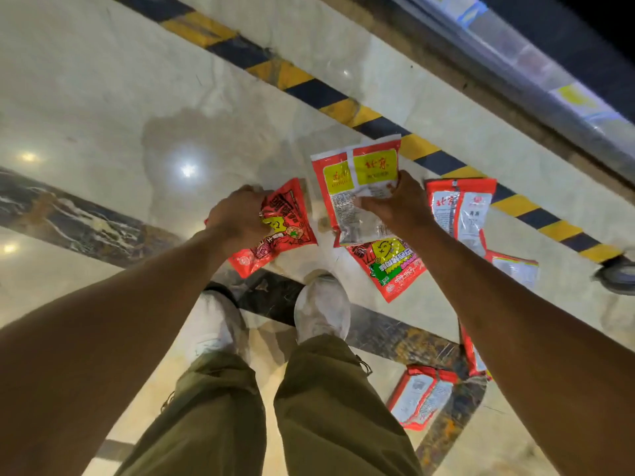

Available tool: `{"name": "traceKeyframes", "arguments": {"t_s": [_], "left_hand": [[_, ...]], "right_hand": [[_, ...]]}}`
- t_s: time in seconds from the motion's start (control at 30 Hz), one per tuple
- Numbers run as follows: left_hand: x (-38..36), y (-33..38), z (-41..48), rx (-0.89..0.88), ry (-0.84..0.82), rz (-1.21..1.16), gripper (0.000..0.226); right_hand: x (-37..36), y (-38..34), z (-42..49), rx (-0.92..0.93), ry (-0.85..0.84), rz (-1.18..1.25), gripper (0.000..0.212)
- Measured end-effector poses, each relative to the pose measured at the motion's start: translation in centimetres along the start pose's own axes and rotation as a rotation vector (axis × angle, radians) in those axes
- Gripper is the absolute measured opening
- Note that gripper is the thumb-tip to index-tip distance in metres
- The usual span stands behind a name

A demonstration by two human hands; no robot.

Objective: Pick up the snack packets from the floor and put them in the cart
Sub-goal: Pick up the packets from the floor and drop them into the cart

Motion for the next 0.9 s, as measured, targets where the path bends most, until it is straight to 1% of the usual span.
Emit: {"name": "traceKeyframes", "arguments": {"t_s": [0.1, 0.13, 0.2, 0.27, 0.3, 0.37, 0.43, 0.5, 0.53, 0.63, 0.73, 0.77, 0.8, 0.83, 0.9], "left_hand": [[2.4, -0.8, -1.7, 0.128, -0.079, -0.135, 0.042], [3.7, -1.0, -2.4, 0.159, -0.088, -0.216, 0.042], [7.1, -0.8, -4.2, 0.213, -0.085, -0.385, 0.044], [11.1, -0.7, -6.5, 0.281, -0.065, -0.599, 0.033], [13.2, -0.4, -7.8, 0.303, -0.059, -0.704, 0.03], [17.5, 0.4, -10.6, 0.348, -0.025, -0.842, 0.031], [22.0, 1.0, -13.7, 0.412, 0.039, -0.927, 0.032], [27.1, 1.9, -17.2, 0.462, 0.096, -0.994, 0.032], [29.7, 2.3, -19.1, 0.465, 0.108, -1.02, 0.035], [37.1, 4.4, -25.4, 0.428, 0.1, -1.118, 0.053], [44.2, 7.2, -31.9, 0.385, 0.148, -1.112, 0.048], [46.5, 8.4, -33.9, 0.365, 0.179, -1.103, 0.045], [48.6, 9.5, -35.9, 0.356, 0.209, -1.102, 0.04], [50.5, 10.5, -37.8, 0.353, 0.236, -1.099, 0.036], [54.0, 13.0, -41.6, 0.326, 0.262, -1.105, 0.033]], "right_hand": [[1.7, -0.8, -2.4, -0.007, -0.054, 0.078, 0.076], [2.4, -1.3, -3.3, -0.007, -0.075, 0.099, 0.07], [4.1, -3.0, -5.6, -0.007, -0.124, 0.158, 0.05], [5.9, -4.6, -7.9, -0.024, -0.156, 0.256, 0.034], [6.9, -5.4, -9.3, -0.046, -0.155, 0.301, 0.031], [9.4, -6.9, -12.2, -0.096, -0.133, 0.382, 0.036], [12.2, -8.7, -15.5, -0.129, -0.112, 0.447, 0.043], [15.8, -11.1, -19.2, -0.164, -0.098, 0.509, 0.045], [17.6, -12.2, -21.2, -0.177, -0.087, 0.547, 0.044], [24.2, -16.1, -27.6, -0.202, -0.019, 0.619, 0.045], [30.9, -19.1, -34.2, -0.21, 0.039, 0.699, 0.023], [32.9, -19.9, -36.4, -0.234, 0.053, 0.719, 0.019], [34.7, -20.6, -38.6, -0.239, 0.072, 0.731, 0.022], [36.6, -21.4, -40.8, -0.23, 0.105, 0.734, 0.03], [40.1, -22.3, -44.8, -0.228, 0.147, 0.738, 0.037]]}}
Point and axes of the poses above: each hand's wrist, its own z-axis towards the middle knuckle, its own x-axis out of the back of the hand, y = z × x, the point moved 5 cm from there along z, towards the middle knuckle, and after that the axes turned 14 degrees about y, right-handed, at the moved point
